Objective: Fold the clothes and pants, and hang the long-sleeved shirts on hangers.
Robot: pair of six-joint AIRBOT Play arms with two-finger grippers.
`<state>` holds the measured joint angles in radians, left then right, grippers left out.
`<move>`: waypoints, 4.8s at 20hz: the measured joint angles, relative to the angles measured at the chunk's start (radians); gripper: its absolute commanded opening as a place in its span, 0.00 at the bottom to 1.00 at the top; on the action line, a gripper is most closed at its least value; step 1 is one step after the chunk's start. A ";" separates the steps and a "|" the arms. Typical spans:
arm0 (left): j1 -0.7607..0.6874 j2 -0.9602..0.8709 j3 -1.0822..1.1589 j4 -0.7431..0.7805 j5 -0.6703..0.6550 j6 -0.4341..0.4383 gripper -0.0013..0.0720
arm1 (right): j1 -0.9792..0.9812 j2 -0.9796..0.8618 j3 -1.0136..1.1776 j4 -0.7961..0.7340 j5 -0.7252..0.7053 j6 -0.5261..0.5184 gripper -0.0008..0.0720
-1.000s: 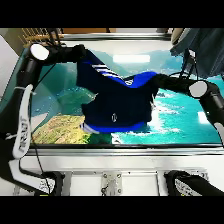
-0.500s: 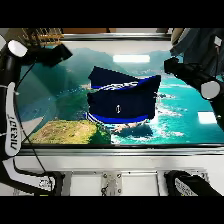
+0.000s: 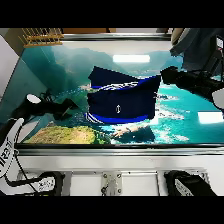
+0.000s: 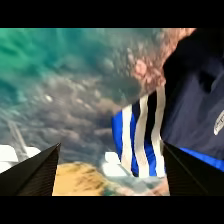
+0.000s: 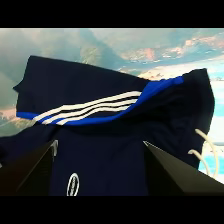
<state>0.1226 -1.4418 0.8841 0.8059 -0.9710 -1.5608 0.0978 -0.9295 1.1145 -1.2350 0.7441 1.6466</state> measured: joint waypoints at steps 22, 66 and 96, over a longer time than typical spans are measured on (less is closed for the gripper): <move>-0.132 0.008 0.009 -0.080 0.063 0.087 0.03 | 0.009 0.024 -0.110 -0.144 0.228 0.198 0.82; -0.180 0.528 0.524 0.089 -0.035 0.069 0.03 | 0.049 0.070 0.058 0.038 0.095 0.115 0.03; -0.209 -0.248 1.062 0.087 -0.016 0.070 0.03 | 0.039 -0.356 0.191 -0.013 0.217 0.316 0.03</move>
<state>-0.0864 -1.6894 1.9457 0.8932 -0.9871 -1.4906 0.1368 -1.2854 1.3056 -1.2480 0.9611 1.9629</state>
